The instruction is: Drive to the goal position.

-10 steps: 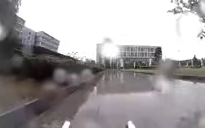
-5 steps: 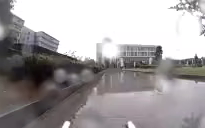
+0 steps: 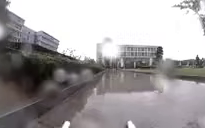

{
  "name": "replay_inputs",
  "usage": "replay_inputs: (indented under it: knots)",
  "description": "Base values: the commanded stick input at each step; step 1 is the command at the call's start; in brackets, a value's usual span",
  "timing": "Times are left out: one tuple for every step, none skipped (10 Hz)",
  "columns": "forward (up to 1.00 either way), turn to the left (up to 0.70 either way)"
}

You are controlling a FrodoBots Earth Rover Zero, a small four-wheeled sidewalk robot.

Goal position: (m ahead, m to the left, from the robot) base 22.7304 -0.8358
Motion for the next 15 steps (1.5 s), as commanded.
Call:
replay_inputs:
  knots:
    - [0.70, -0.08]
    - [0.70, 0.00]
    - [0.70, 0.00]
    - [0.70, 0.00]
    - [0.70, 0.00]
    - [0.70, 0.00]
    - [0.70, 0.00]
    - [0.70, 0.00]
    - [0.70, 0.00]
    - [0.70, 0.00]
    - [0.70, 0.00]
    - [0.70, 0.00]
    - [0.70, 0.00]
    - [0.70, 0.00]
    - [0.70, 0.00]
